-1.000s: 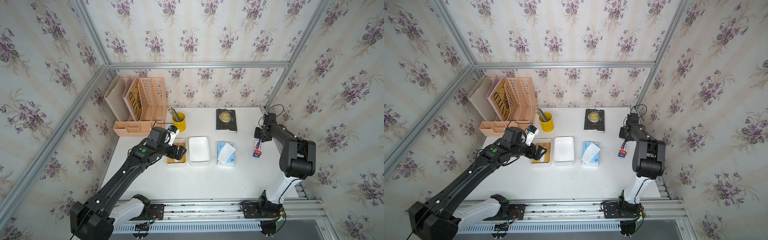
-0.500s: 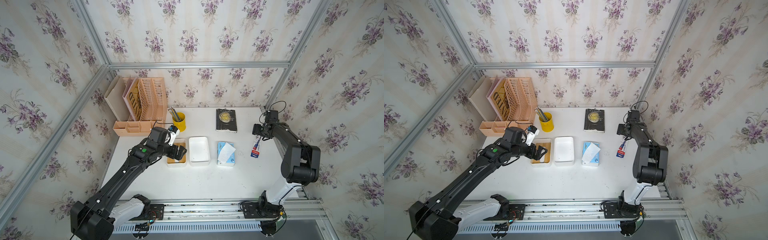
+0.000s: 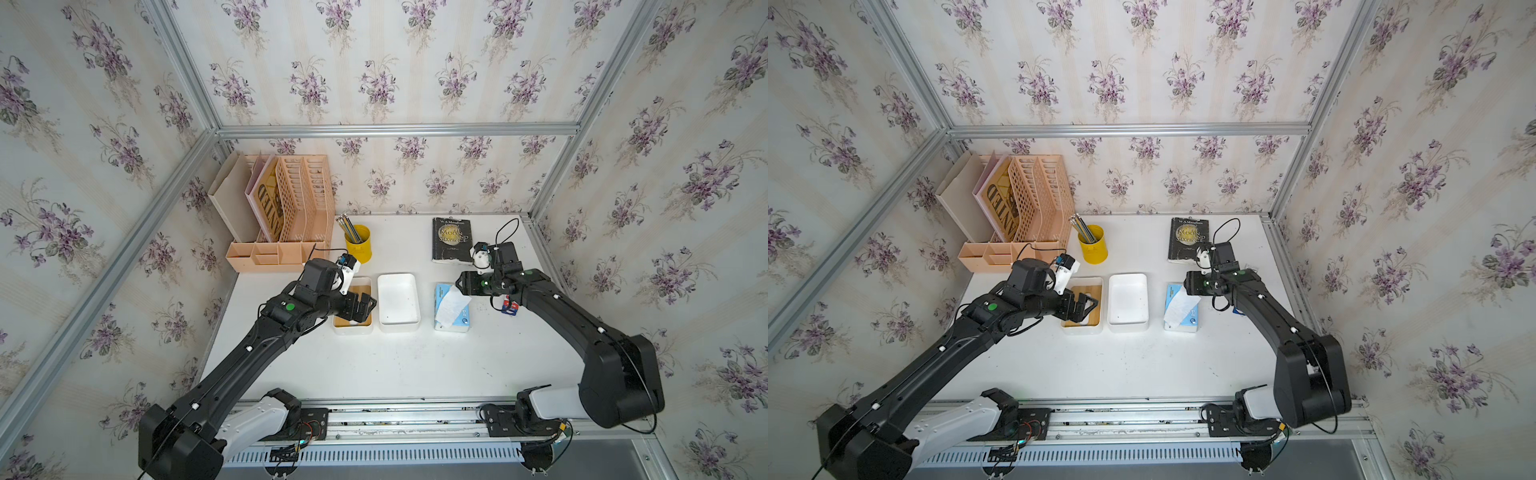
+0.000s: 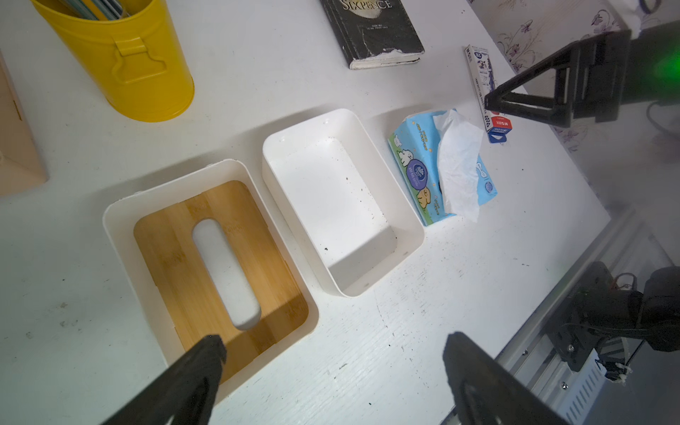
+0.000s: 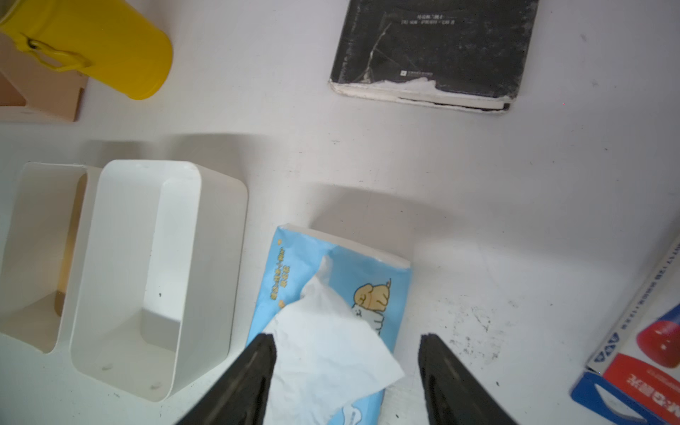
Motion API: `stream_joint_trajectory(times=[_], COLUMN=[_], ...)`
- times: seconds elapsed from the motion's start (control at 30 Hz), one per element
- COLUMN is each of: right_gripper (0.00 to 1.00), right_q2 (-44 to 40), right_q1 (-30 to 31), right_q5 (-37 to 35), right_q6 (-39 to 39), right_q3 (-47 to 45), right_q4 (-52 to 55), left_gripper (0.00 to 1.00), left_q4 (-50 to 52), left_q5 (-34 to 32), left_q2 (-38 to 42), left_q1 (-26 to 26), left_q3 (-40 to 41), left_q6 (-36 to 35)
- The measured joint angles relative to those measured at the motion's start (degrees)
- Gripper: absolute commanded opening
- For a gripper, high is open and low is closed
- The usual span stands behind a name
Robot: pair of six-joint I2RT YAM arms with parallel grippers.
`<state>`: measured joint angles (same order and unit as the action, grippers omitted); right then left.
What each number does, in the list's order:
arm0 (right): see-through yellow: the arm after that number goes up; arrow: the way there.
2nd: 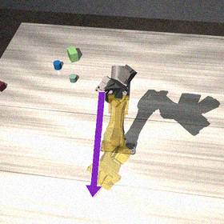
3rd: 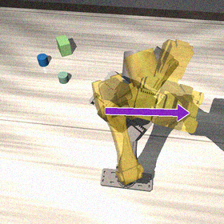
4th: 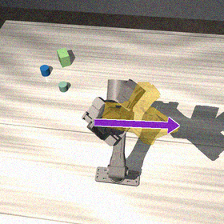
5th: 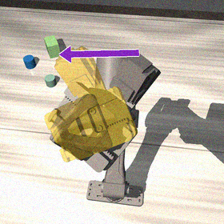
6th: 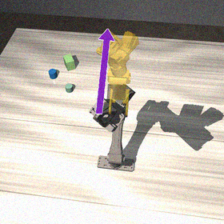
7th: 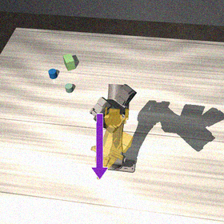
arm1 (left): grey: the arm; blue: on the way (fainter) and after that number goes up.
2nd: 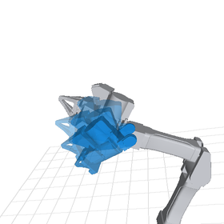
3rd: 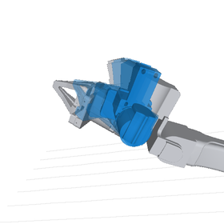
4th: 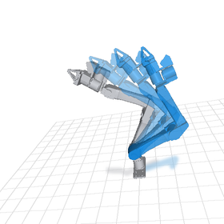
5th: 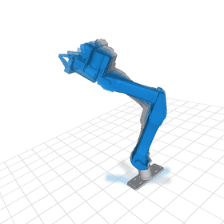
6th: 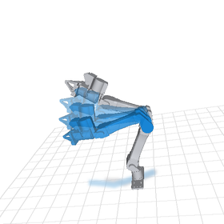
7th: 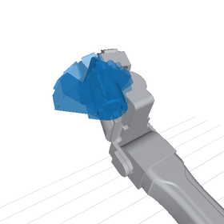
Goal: Put the tissue paper into the tissue box
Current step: Place the distractor at the center of the board, then pick up the paper towel from the center of the board.
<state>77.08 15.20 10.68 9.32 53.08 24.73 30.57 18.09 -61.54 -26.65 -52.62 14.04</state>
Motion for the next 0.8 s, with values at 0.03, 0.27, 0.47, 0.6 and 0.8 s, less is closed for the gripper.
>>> stream_joint_trajectory(times=[0.03, 0.27, 0.47, 0.6, 0.8], right_gripper=[0.67, 0.63, 0.61, 0.60, 0.60], right_q2=[-1.90, -6.32, -5.68, -2.80, 0.74], right_q1=[0.20, 0.63, 0.90, 0.90, 0.92], right_q5=[0.00, 1.07, 2.16, 2.10, 0.76], right_q6=[0.35, 2.67, 3.98, 4.17, 4.17], right_q3=[-1.18, -5.99, -8.44, -8.61, -8.39], right_q4=[-0.11, -1.16, -2.80, -3.13, -4.57], left_gripper=[0.97, 0.97, 0.97, 0.97, 0.98], left_q4=[-0.39, -2.27, -4.63, -6.25, -7.32], left_q5=[-0.24, -1.53, -2.43, -2.60, -2.56], left_q2=[0.00, -0.31, -2.51, -3.74, -6.47], left_q1=[-0.11, -1.40, -1.62, -1.86, -1.99], left_q3=[0.15, 1.99, 3.30, 3.37, 1.79], left_q6=[0.15, 1.16, 1.90, 2.43, 2.43])
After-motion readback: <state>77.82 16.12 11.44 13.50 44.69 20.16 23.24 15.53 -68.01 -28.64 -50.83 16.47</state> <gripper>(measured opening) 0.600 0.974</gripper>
